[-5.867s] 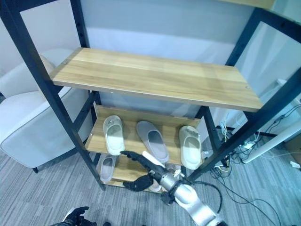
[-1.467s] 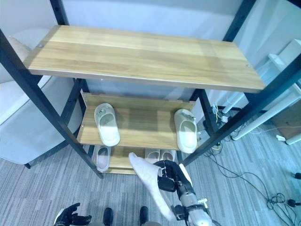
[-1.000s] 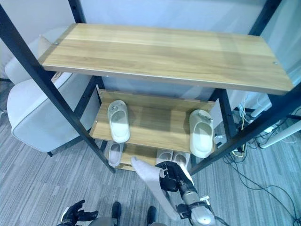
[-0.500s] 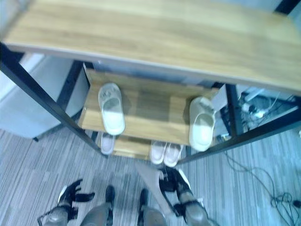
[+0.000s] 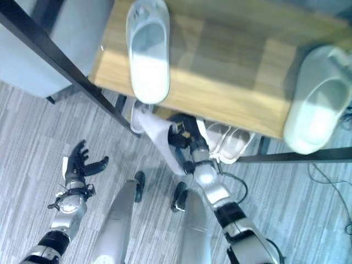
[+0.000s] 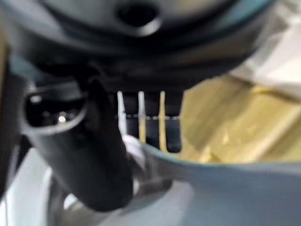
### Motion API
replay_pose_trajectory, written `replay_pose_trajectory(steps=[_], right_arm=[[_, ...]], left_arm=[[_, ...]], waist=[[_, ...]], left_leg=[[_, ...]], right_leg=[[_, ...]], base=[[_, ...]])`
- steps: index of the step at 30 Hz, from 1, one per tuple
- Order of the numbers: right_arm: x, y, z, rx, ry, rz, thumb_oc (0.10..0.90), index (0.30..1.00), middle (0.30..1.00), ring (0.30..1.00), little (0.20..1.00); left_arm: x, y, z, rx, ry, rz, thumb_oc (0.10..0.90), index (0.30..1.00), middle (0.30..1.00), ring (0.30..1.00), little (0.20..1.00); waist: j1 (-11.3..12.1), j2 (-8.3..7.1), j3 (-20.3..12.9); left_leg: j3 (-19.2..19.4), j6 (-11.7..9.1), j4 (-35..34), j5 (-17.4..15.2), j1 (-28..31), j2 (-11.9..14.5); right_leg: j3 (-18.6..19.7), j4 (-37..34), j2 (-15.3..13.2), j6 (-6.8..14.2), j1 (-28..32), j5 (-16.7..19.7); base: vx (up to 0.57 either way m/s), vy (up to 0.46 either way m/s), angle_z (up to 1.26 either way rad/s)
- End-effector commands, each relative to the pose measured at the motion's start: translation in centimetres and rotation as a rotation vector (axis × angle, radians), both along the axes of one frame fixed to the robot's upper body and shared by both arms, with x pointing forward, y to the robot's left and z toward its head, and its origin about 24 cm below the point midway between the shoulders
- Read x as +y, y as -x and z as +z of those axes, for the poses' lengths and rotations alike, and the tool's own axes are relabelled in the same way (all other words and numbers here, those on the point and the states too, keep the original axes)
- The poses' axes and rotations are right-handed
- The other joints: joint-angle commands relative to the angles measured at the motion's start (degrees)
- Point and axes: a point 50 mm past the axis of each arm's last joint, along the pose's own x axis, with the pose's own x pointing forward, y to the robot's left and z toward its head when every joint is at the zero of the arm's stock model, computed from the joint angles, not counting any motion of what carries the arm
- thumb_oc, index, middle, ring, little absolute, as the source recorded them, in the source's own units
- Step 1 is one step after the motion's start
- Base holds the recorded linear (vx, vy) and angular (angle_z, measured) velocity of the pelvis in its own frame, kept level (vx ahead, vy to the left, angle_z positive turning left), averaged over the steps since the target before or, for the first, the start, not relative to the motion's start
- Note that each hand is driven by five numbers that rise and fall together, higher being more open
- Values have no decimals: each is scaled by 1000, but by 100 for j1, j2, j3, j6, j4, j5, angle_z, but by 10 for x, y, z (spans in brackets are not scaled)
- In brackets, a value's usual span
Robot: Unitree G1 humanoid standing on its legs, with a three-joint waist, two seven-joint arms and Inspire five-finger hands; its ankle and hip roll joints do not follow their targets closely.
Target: Arrange the slippers neatly on the shoe rack.
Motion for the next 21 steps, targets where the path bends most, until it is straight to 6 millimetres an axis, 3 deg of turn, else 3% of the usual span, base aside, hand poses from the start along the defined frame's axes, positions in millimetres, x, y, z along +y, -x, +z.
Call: replay_pose_trajectory(steps=[1, 3, 6, 10, 11, 13, 15, 21], right_arm=[[6, -1, 57, -257, -143, -36, 400, 300, 300, 300, 300], [5, -4, 70, -292, -147, -49, 400, 300, 300, 300, 300], [8, -12, 115, -395, -273, -52, 400, 300, 300, 300, 300], [23, -14, 175, -536, -232, -40, 400, 300, 300, 300, 300], [24, -14, 176, -540, -233, -39, 400, 300, 300, 300, 300], [37, -14, 203, -602, -168, -72, 400, 300, 300, 300, 300], [47, -12, 211, -625, -147, -68, 400, 300, 300, 300, 300], [53, -8, 232, -671, -140, -80, 400, 300, 300, 300, 300]], left_arm=[[37, -2, 51, -252, -58, 241, 800, 900, 900, 900, 900], [44, -3, 58, -268, -70, 280, 800, 900, 900, 900, 900], [63, -6, 86, -335, -117, 398, 800, 900, 900, 900, 900], [85, -3, 87, -332, -52, 545, 800, 900, 900, 900, 900], [85, -3, 88, -335, -50, 546, 800, 900, 900, 900, 900], [89, -5, 97, -347, -57, 577, 800, 900, 900, 900, 900], [90, -4, 97, -342, -64, 596, 800, 900, 900, 900, 900], [86, -8, 101, -345, -95, 618, 800, 900, 900, 900, 900]], waist=[[126, 156, -560], [157, 167, -564], [248, 294, -384], [271, 415, -150], [265, 414, -138], [297, 506, 77], [270, 508, 269], [223, 413, 787]], left_leg=[[-92, 352, 1075, -768, -725, 2], [-121, 364, 1490, -911, -994, 0], [-192, 438, 2966, -1333, -1698, -11], [-374, 445, 4355, -1803, -2254, -5], [-375, 446, 4394, -1814, -2289, -5], [-513, 458, 5217, -2143, -2455, -25], [-550, 471, 5649, -2335, -2459, -33], [-704, 452, 6614, -2647, -2460, -63]], right_leg=[[522, 741, 202, -21, -561, -499], [531, 1166, 215, -57, -831, -638], [582, 2735, 294, -174, -1569, -1014], [781, 4144, 367, -205, -2137, -1410], [785, 4184, 366, -206, -2170, -1425], [955, 5016, 410, -178, -2339, -1617], [1051, 5433, 443, -173, -2388, -1709], [1209, 6251, 443, -117, -2418, -1797]], base=[[0, 0, 0], [53, -15, -6], [86, -44, -8], [143, 21, -6], [98, 56, -6], [126, 57, -6], [115, 31, -7], [47, 21, -7]])
